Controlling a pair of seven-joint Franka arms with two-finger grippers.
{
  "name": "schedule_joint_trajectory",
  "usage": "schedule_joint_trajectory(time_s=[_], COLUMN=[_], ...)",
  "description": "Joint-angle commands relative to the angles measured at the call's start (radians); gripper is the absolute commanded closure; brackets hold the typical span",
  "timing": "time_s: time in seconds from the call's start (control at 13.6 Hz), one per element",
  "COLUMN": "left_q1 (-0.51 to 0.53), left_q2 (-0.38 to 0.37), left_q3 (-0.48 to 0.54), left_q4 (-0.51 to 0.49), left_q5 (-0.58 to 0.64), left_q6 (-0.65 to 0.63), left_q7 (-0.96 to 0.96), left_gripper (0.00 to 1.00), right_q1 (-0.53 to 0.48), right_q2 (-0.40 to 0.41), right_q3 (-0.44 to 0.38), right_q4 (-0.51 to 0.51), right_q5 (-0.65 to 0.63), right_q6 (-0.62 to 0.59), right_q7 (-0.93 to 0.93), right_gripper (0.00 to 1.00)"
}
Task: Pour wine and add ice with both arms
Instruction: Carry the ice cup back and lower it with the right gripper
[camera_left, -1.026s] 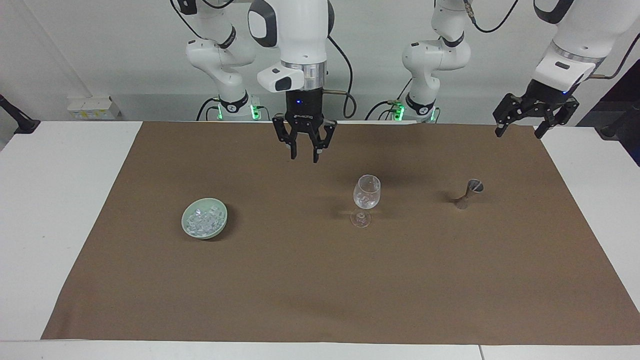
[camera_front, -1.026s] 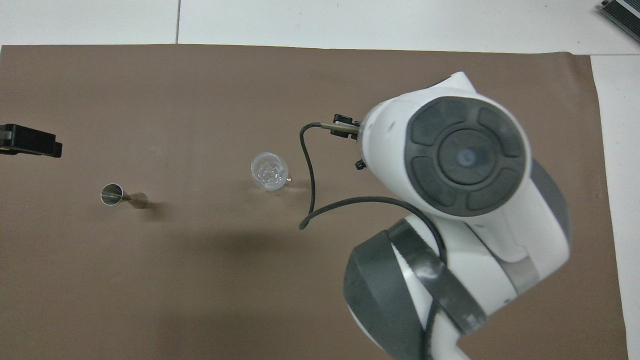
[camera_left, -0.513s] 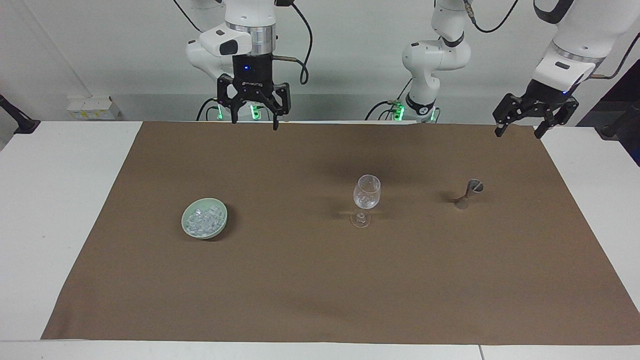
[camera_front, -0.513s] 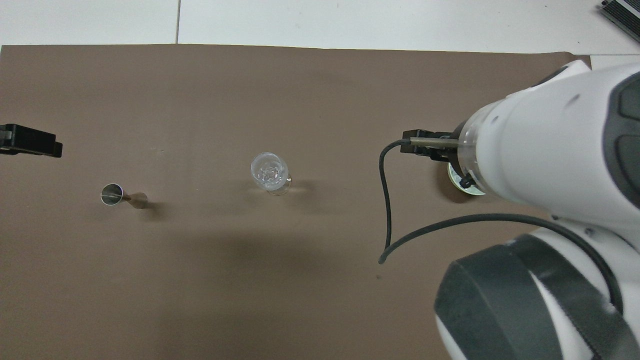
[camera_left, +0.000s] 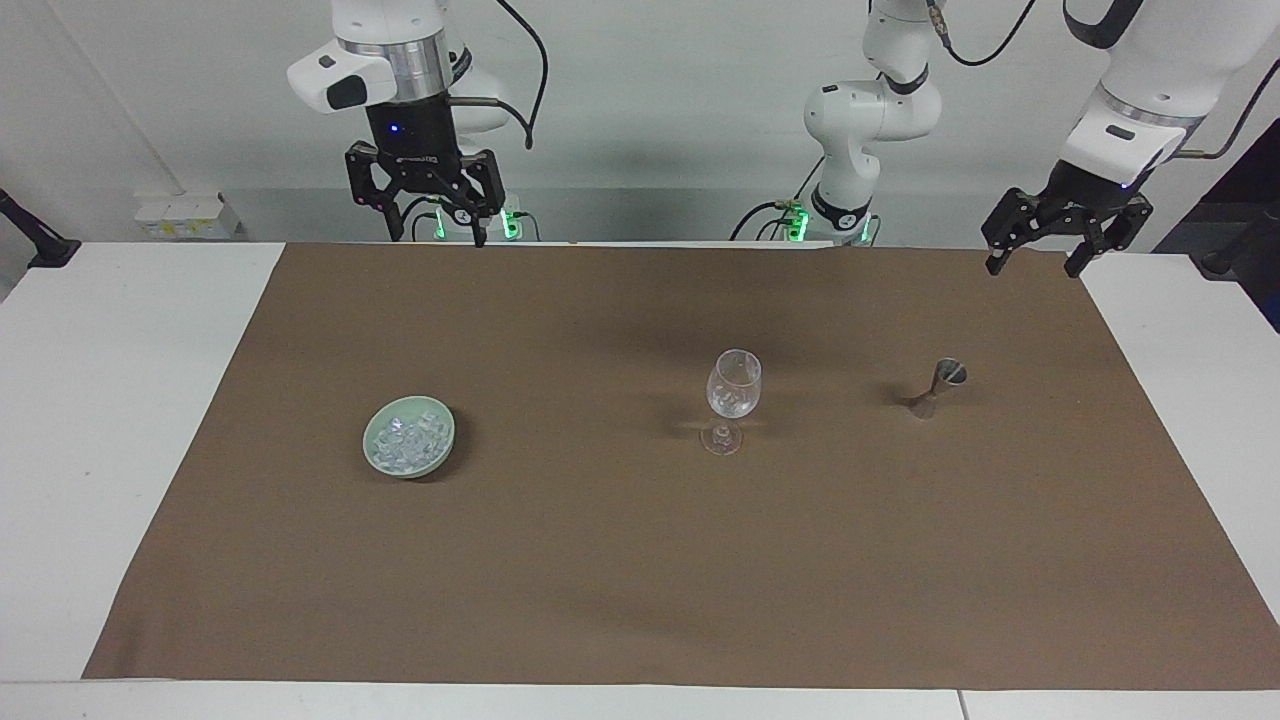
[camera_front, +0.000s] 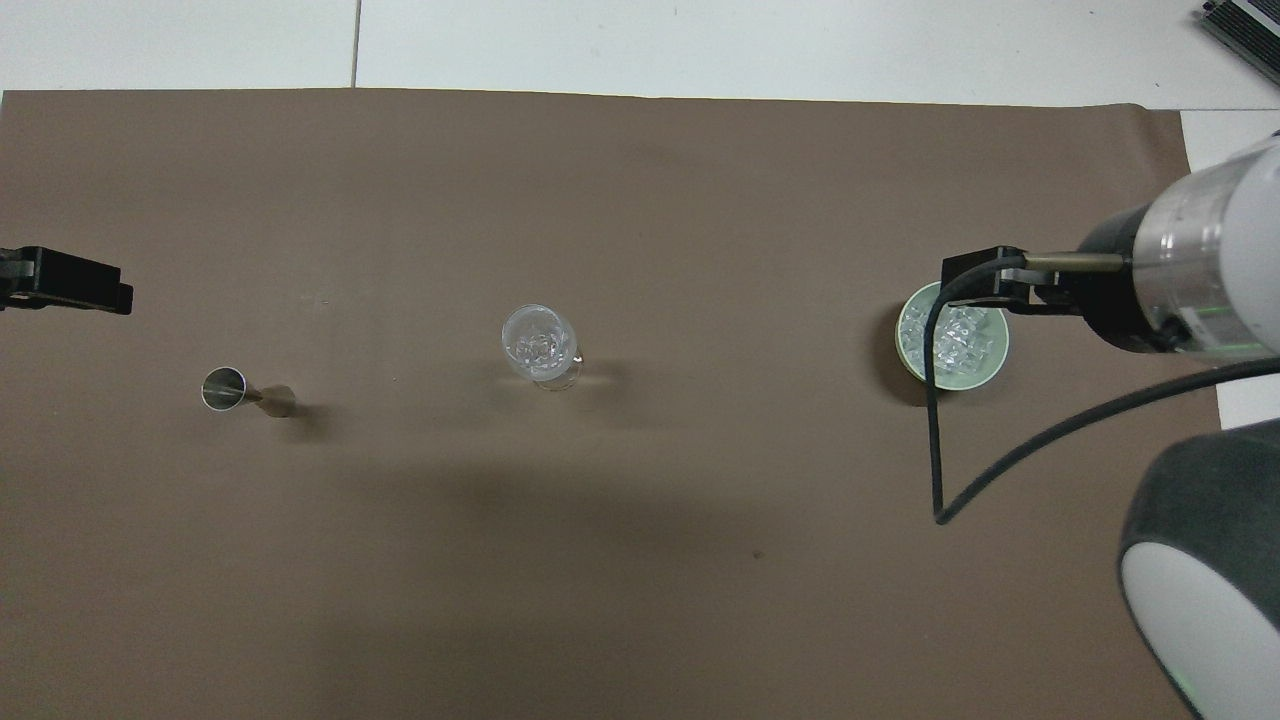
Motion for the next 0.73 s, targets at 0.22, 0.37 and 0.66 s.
schedule_joint_trajectory(time_s=[0.22,0.37,0.66], left_q1=[-0.016,-0.015,-0.007], left_q2=[0.005,0.005,0.002], left_q3=[0.011,0.011,0.011], left_q4=[0.011,0.011,0.011], left_q5=[0.0,0.002,-0.006], left_q6=[-0.012,-0.013,-0.016], left_q7=[-0.02,-0.017,-0.017], left_gripper=[0.0,0.0,0.0], right_q1=[-0.046,-0.057,-0.072], right_q2=[-0.021,-0.02,-0.02], right_q3=[-0.035,-0.071,-0.076], right_q4=[-0.054,-0.052,-0.049], right_q5=[0.03,0.069,0.106], right_q6=[0.004,0.002,-0.021], right_q7=[-0.132,-0.209,-0.195], right_gripper=[0.0,0.0,0.0])
